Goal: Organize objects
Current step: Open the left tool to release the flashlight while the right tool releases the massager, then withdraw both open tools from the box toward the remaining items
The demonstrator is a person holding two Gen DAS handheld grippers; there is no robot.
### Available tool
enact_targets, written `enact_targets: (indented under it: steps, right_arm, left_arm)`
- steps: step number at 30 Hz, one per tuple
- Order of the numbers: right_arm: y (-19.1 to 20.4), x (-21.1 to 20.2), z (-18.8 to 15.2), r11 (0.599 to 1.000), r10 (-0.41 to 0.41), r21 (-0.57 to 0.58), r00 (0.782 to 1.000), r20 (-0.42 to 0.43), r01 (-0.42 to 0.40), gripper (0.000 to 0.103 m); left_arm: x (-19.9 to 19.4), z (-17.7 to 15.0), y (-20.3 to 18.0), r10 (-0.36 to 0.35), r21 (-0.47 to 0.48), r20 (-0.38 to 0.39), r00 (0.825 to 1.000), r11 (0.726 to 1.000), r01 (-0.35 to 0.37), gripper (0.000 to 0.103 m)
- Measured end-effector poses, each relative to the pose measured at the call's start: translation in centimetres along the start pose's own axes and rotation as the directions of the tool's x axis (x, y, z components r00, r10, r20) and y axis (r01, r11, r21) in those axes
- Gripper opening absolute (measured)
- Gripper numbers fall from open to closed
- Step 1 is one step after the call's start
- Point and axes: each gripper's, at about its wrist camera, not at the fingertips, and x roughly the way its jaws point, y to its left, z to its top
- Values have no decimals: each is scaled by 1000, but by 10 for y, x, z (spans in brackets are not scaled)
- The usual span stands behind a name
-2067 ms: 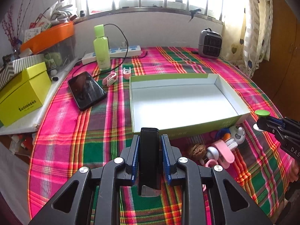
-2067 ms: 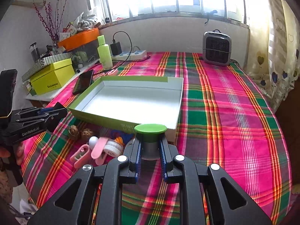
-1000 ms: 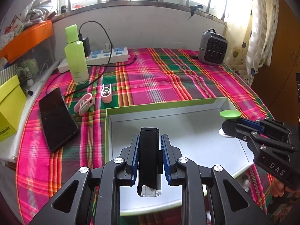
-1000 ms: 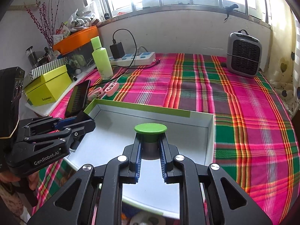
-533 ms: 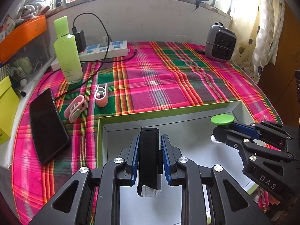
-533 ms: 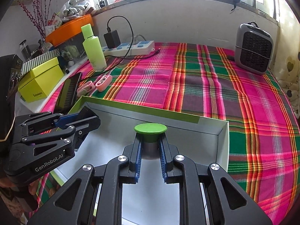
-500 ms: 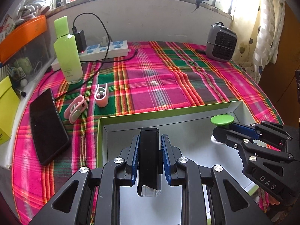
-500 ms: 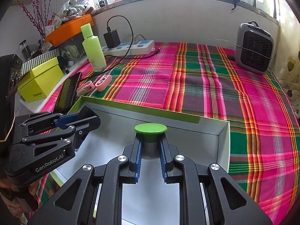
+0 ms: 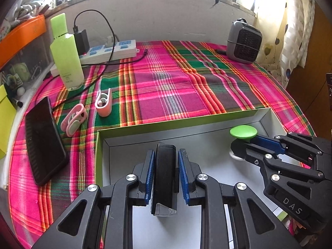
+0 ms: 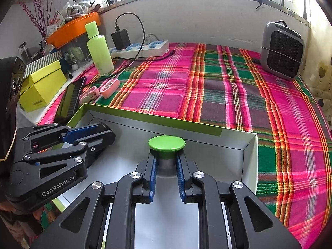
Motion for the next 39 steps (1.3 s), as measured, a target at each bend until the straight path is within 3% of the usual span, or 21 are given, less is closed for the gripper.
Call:
enact_targets:
  steps: [12, 19, 26, 37, 39]
  right_arm:
    - [-1, 0, -5, 1000, 8, 11, 1000, -3, -8, 18]
    - [-1, -2, -7, 1000, 9, 23, 1000, 3, -9, 18]
    - [-2, -4, -11, 999, 17, 28, 1000, 3, -18, 36]
    - [-2, -10, -13, 1000, 7, 23, 1000, 24, -8, 40]
    - [-2, -12, -13, 1000, 5, 23, 1000, 27, -5, 46]
  left_arm:
    - [-1, -1, 0, 7, 4, 1, 1000, 1000, -7, 22]
    - [-4, -2, 0, -5, 2, 6, 1000, 1000, 5, 32]
    - [-7, -2, 1, 4, -1, 6, 1000, 1000, -4, 34]
    - [-13, -4, 2, 2, -6, 20, 1000, 1000, -2, 34]
    - [-16, -4, 3, 6, -6, 25, 1000, 1000, -6, 35]
